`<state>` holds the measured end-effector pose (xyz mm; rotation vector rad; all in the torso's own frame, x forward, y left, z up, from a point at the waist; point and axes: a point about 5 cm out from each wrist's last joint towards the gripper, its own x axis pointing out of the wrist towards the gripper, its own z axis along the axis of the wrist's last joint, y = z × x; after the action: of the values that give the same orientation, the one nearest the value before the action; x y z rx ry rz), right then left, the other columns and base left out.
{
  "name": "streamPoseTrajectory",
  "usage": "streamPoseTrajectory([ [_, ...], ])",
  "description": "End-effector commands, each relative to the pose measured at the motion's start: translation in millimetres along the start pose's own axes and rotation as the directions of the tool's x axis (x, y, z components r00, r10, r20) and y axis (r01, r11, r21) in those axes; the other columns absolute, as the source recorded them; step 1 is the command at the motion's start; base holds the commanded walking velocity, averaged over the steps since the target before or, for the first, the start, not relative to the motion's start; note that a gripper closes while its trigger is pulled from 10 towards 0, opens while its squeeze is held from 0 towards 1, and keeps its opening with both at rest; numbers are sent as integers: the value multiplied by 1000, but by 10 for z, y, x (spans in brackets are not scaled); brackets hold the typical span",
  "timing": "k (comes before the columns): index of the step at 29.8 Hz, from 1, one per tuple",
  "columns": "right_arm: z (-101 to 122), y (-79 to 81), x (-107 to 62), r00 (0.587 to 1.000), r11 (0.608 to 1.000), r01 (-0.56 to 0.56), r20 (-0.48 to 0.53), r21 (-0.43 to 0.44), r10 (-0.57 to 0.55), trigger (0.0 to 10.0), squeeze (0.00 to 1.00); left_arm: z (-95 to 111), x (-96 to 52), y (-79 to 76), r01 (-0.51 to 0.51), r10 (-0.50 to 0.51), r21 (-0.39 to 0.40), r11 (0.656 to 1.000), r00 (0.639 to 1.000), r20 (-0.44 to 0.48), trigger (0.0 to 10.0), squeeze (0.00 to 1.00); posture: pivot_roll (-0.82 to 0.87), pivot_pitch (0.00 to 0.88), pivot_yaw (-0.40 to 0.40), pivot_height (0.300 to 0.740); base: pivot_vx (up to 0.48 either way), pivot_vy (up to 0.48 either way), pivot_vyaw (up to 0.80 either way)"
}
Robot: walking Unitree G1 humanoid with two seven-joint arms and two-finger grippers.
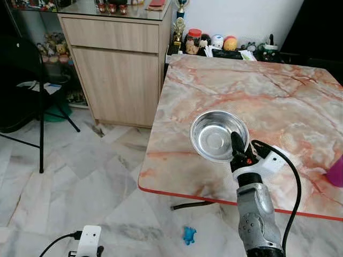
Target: Setting the table
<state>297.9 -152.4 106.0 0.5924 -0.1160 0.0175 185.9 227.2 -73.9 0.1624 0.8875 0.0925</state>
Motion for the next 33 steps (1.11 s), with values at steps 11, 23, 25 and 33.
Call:
streamPoseTrajectory([
  [11, 210, 221, 73, 988, 992, -119, 94, -32, 122, 10000, 0, -20, 0, -26, 6, -6, 30, 1000, 1000, -16, 10000, 0, 93, 0, -65, 740, 0, -227, 0],
  [23, 342, 378, 83, 963, 976, -216, 163, -22, 217, 10000, 0, -33, -4, -28, 6, -5, 35, 999, 1000, -17, 10000, 0, 94, 0, -66, 740, 0, -480, 0],
  [25, 341, 385, 85, 963, 977, -213, 164, -30, 215, 10000, 0, -30, -3, -33, 6, -6, 36, 999, 1000, -17, 10000, 0, 95, 0, -67, 740, 0, -480, 0],
  [33, 373, 378, 83, 961, 977, -210, 175, -33, 213, 10000, 0, -13, 2, -52, 9, -9, 42, 999, 1000, -15, 10000, 0, 91, 0, -65, 740, 0, -480, 0],
])
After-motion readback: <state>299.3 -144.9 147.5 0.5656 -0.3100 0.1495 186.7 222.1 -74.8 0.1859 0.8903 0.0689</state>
